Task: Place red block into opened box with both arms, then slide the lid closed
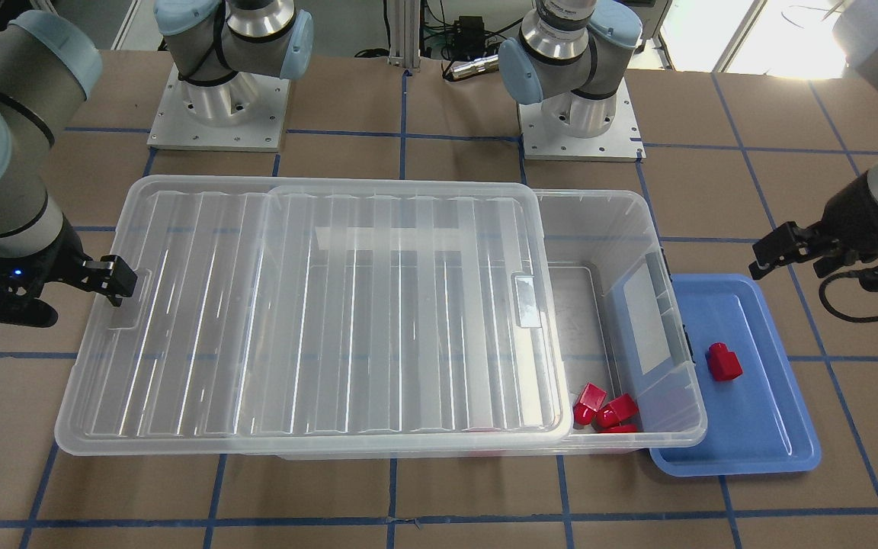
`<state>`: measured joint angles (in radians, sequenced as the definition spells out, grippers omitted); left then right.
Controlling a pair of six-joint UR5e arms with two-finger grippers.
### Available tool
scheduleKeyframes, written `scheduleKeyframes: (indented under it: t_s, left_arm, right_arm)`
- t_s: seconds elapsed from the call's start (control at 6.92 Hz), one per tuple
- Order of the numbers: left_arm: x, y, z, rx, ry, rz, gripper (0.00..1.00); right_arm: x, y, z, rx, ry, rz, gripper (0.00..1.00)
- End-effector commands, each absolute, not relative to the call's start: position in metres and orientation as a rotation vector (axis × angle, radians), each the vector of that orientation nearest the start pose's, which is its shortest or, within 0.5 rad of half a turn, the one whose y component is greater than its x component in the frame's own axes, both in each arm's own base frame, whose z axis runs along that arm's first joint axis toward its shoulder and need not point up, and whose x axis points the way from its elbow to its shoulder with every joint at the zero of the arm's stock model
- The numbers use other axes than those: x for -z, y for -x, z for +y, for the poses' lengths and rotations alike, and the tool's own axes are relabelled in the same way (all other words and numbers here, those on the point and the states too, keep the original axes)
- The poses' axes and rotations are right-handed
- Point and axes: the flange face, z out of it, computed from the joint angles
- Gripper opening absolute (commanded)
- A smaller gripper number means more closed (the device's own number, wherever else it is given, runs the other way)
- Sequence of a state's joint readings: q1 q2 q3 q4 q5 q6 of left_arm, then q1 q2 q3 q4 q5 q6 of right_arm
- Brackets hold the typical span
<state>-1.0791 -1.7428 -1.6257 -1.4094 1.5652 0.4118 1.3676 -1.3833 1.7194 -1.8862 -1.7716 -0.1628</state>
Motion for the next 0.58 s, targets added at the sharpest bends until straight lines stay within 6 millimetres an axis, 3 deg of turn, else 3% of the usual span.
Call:
scheduleKeyframes:
  t_s: [0.0,0.29,0.43]
  left_arm:
    - [-0.315,-0.188,-0.550,-0.128,0.231,3.189,1.00]
    - [-0.283,-0.189,-0.567,-0.071,0.201,3.265,1.00]
    - [-0.251,-0.190,-0.568,-0.105,0.168,3.277,1.00]
  right_arm:
    - [-0.354,0.031,-0.560,-0.098,-0.042,3.329,1.00]
    - [-0.356,0.039,-0.559,-0.095,-0.055,3.331,1.00]
    - [-0.357,0.038,-0.558,-0.096,-0.057,3.329,1.00]
